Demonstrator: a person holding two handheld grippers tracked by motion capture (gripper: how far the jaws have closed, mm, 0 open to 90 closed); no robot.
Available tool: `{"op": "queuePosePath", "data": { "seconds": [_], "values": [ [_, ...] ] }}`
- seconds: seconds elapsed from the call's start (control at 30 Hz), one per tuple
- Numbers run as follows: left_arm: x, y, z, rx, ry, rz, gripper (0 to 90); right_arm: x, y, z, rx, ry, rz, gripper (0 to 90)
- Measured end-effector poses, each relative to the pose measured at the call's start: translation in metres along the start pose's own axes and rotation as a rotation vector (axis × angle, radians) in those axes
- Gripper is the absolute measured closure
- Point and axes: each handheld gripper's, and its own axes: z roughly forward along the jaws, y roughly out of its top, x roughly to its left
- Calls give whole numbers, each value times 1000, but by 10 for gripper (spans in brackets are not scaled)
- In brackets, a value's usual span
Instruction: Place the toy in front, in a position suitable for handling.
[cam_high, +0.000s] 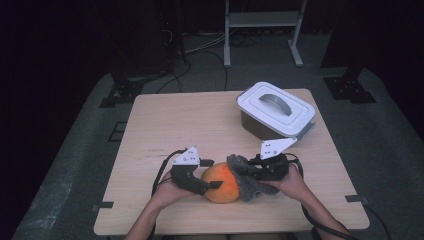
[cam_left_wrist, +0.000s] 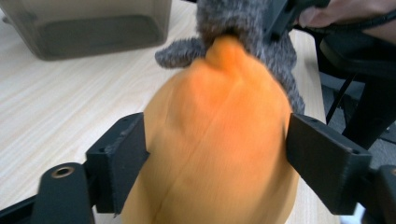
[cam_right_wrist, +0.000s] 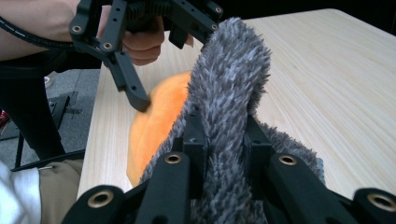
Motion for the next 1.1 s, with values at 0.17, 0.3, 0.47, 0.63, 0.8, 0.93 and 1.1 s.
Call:
{"op": "queuePosePath", "data": {
  "seconds": [0.17,0.3,0.47,0.63,0.8,0.93,1.1],
  "values": [
    [4,-11,12,19,-30,-32,180,-3,-11,-4,14,-6,23,753],
    [2,-9,14,21,-17,-38,391,-8,-29,-12,40,-23,67,751],
    [-4,1,9,20,12,-26,446,-4,-26,-24,73,-46,62,751],
    [-13,9,9,55,45,21,460,6,13,-30,-2,-45,-26,751],
    [-13,7,5,69,68,31,458,9,21,-5,60,-37,-74,751],
    [-11,4,7,52,46,17,389,2,8,-3,28,-15,-16,751],
    [-6,1,12,26,27,-23,249,-2,-6,-7,28,-23,10,751]
  ]
}}
